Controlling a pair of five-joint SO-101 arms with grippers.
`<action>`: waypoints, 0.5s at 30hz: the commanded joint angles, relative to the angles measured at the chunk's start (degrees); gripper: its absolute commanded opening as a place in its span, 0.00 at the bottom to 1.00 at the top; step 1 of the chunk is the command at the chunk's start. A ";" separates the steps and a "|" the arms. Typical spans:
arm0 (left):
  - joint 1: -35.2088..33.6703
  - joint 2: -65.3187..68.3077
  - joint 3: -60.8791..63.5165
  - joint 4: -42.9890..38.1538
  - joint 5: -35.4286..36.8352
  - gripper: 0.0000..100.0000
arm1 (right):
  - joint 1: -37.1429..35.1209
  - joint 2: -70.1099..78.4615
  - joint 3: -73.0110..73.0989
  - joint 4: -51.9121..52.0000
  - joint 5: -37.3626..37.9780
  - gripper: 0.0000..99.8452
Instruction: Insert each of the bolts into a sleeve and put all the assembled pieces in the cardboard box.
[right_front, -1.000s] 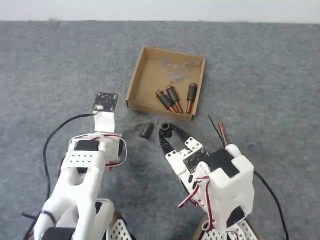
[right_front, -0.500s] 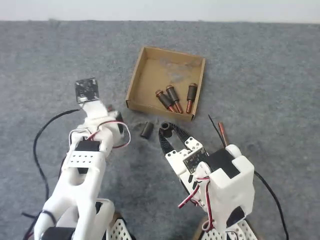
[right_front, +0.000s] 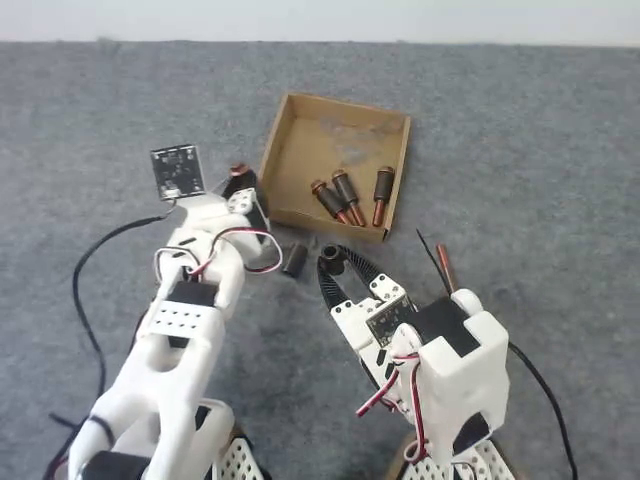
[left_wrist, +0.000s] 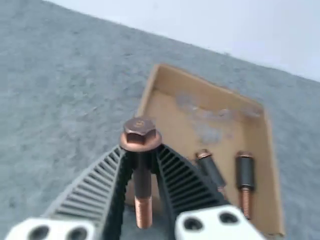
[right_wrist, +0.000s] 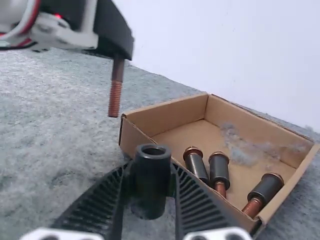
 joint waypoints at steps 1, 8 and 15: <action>2.64 -2.99 -0.57 -3.60 0.53 0.01 | 0.22 -2.86 0.44 -0.75 0.70 0.01; 4.92 -4.13 -0.22 -4.13 0.70 0.01 | -1.27 -2.86 0.35 -0.48 0.70 0.01; 9.93 -18.90 8.92 -3.87 6.68 0.01 | -1.98 -2.86 -0.70 2.33 0.79 0.01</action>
